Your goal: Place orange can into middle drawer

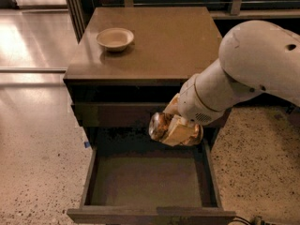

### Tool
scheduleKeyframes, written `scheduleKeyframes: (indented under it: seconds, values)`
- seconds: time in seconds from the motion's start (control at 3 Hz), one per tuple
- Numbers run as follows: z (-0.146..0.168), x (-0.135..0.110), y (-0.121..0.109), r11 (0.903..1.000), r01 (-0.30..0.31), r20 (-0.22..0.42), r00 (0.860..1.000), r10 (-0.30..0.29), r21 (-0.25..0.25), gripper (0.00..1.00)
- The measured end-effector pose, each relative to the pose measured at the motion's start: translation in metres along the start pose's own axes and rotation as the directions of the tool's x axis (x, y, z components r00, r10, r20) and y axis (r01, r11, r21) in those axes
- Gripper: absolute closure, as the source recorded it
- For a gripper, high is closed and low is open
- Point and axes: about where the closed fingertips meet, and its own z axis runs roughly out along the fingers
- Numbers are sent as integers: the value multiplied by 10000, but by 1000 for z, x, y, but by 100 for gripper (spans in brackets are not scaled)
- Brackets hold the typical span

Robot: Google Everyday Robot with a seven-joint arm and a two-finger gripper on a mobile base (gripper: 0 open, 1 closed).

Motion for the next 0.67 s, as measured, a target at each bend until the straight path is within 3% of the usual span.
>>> scheduleKeyframes:
  seconds: [0.67]
  values:
    - [11, 1, 3, 10000, -39, -23, 10000, 39, -83, 100]
